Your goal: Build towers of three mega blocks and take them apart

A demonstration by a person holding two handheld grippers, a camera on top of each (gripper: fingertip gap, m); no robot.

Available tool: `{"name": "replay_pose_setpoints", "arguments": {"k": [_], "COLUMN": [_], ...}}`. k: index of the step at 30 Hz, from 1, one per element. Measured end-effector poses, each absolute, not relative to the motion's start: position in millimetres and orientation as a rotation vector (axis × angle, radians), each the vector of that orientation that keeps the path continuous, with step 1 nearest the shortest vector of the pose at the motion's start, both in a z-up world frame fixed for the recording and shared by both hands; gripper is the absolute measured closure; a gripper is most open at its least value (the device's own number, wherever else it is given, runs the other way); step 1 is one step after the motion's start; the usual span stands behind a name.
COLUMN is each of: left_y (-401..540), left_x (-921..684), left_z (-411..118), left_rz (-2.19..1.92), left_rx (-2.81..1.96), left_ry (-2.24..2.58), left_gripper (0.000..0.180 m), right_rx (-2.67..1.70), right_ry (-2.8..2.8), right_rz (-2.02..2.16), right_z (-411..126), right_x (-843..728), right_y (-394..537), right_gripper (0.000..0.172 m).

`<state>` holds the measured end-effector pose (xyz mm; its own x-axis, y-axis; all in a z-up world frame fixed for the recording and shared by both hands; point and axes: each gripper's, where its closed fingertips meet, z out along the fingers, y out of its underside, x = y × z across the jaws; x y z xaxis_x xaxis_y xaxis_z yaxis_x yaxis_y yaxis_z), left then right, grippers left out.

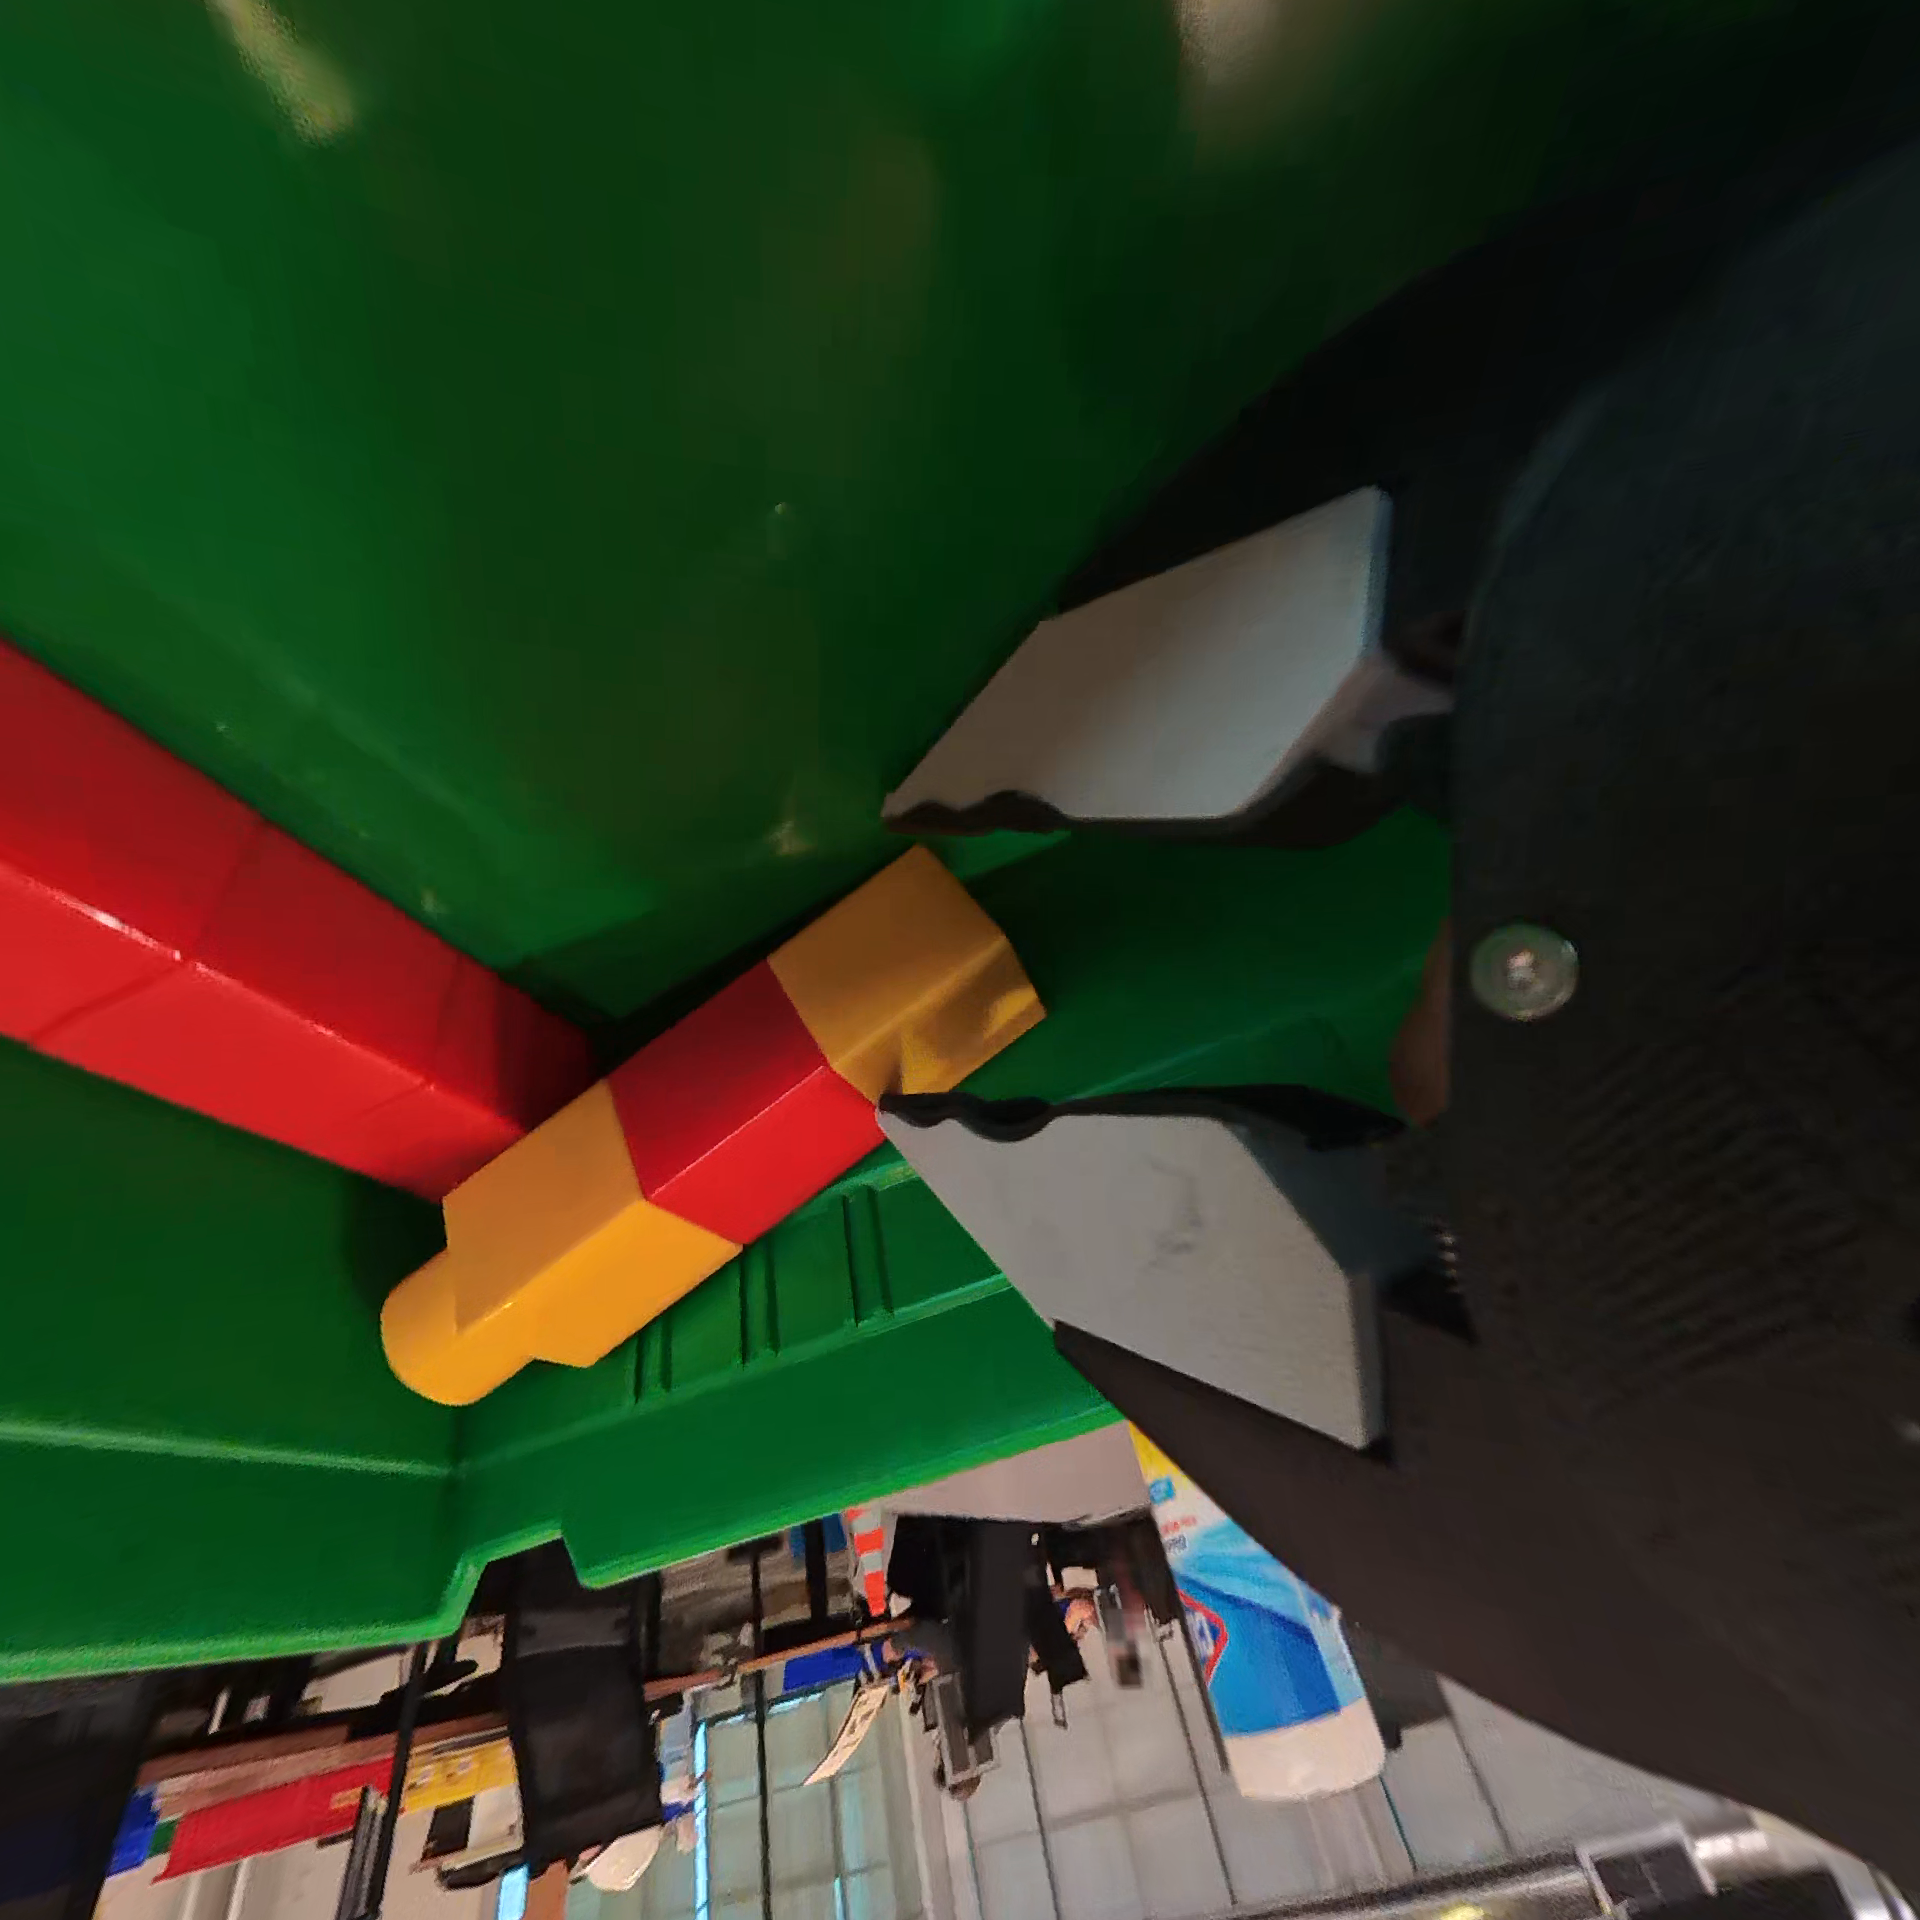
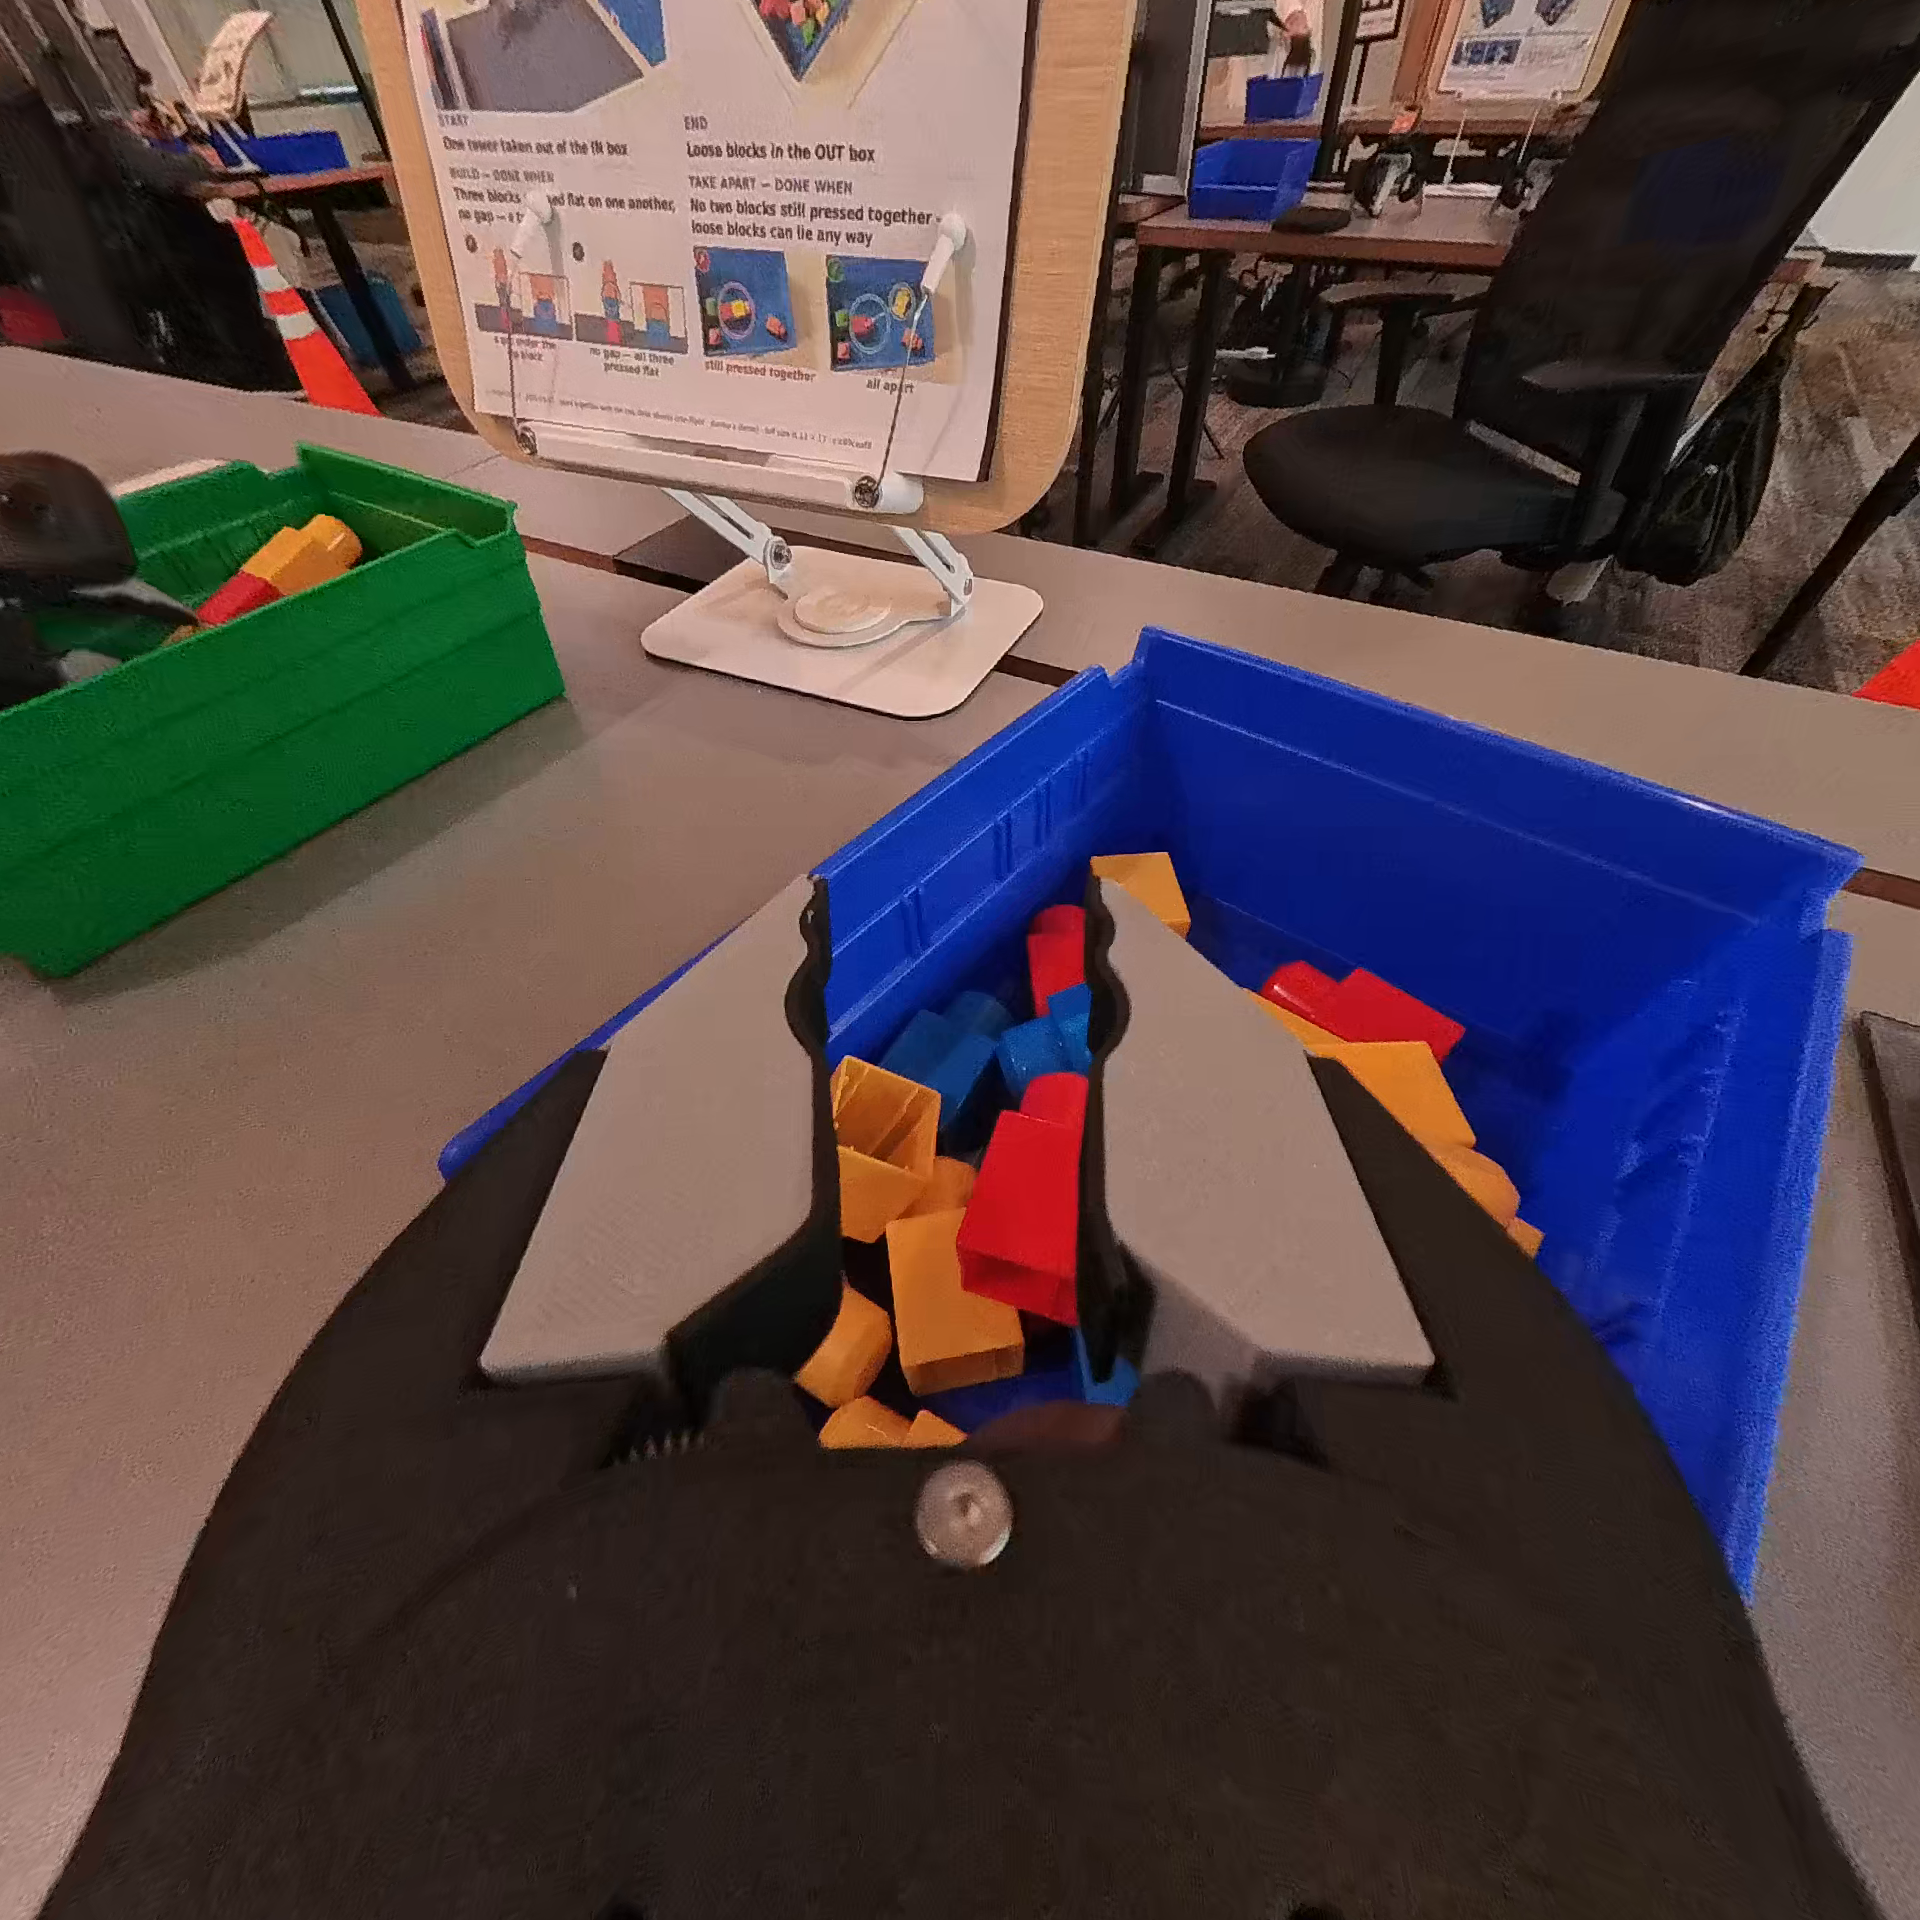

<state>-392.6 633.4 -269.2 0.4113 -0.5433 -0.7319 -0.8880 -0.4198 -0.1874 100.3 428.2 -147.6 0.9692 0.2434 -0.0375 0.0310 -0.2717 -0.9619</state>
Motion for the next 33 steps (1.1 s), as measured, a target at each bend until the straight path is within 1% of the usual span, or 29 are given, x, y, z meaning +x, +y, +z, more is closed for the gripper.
{"name": "replay_pose_setpoints", "arguments": {"k": [2, 4, 5, 6, 7, 8, 10, 15, 18, 20, 21, 22, 23, 24, 25, 26, 27, 28, 31, 33], "left_y": [633.2, 620.6, 606.3, 588.7, 583.8, 591.2, 604.3, 626.2, 636.7, 639.1, 636.4, 629.4, 609.0, 577.6, 566.3, 578.0, 599.4, 614.7, 629.7, 641.3], "left_x": [-387.2, -364.2, -341.6, -318.2, -309.4, -315.7, -332.0, -359.4, -372.5, -371.7, -364.3, -347.6, -315.9, -275.2, -255.2, -259.7, -277.0, -294.1, -322.3, -342.4], "left_z": [-269.8, -267.2, -259.6, -247.8, -235.7, -229.7, -225.7, -243.1, -255.2, -263.2, -269.0, -270.3, -266.4, -246.8, -218.7, -209.0, -209.9, -212.0, -225.0, -233.1], "left_rz": [0.670, 0.331, 0.044, -0.283, -0.443, -0.393, -0.201, 0.171, 0.387, 0.425, 0.370, 0.218, -0.128, -0.667, -1.017, -0.991, -0.765, -0.577, -0.366, -0.170], "left_rx": [-2.177, -2.273, -2.301, -2.333, -2.348, -2.347, -2.301, -2.288, -2.263, -2.253, -2.263, -2.266, -2.290, -2.306, -2.261, -2.240, -2.227, -2.224, -2.284, -2.277], "left_ry": [1.160, 1.146, 1.142, 1.104, 1.044, 0.999, 0.987, 0.933, 0.929, 0.933, 0.940, 0.952, 0.986, 0.936, 0.833, 0.770, 0.727, 0.696, 0.658, 0.651], "left_gripper": [0.128, 0.113, 0.136, 0.142, 0.148, 0.145, 0.124, 0.119, 0.112, 0.108, 0.104, 0.092, 0.108, 0.126, 0.144, 0.166, 0.149, 0.120, 0.112, 0.111], "right_rx": [-1.840, -1.839, -1.839, -1.837, -1.836, -1.835, -1.836, -1.843, -1.846, -1.849, -1.850, -1.850, -1.848, -1.846, -1.845, -1.846, -1.848, -1.852, -1.865, -1.867], "right_ry": [-0.200, -0.198, -0.197, -0.197, -0.197, -0.196, -0.198, -0.204, -0.204, -0.202, -0.201, -0.201, -0.201, -0.201, -0.203, -0.203, -0.204, -0.207, -0.214, -0.219], "right_rz": [0.206, 0.209, 0.209, 0.208, 0.208, 0.209, 0.212, 0.208, 0.204, 0.206, 0.205, 0.203, 0.202, 0.203, 0.204, 0.205, 0.207, 0.208, 0.200, 0.202], "right_z": [-147.6, -147.5, -147.3, -146.9, -146.4, -146.3, -146.5, -148.6, -149.6, -150.2, -150.4, -150.2, -149.5, -148.7, -148.4, -148.5, -149.1, -150.2, -153.2, -153.5], "right_x": [100.8, 101.3, 101.6, 101.9, 102.1, 102.1, 101.5, 100.0, 100.4, 101.1, 101.8, 102.3, 102.7, 102.6, 102.4, 102.2, 101.8, 101.1, 100.4, 99.0], "right_y": [428.1, 427.9, 427.8, 427.6, 427.4, 427.5, 427.5, 428.4, 428.5, 428.5, 428.4, 428.2, 427.9, 427.7, 427.6, 427.7, 427.8, 428.0, 428.8, 429.0], "right_gripper": [0.126, 0.126, 0.126, 0.126, 0.126, 0.127, 0.126, 0.126, 0.126, 0.126, 0.126, 0.126, 0.126, 0.126, 0.126, 0.126, 0.126, 0.126, 0.126, 0.126]}}
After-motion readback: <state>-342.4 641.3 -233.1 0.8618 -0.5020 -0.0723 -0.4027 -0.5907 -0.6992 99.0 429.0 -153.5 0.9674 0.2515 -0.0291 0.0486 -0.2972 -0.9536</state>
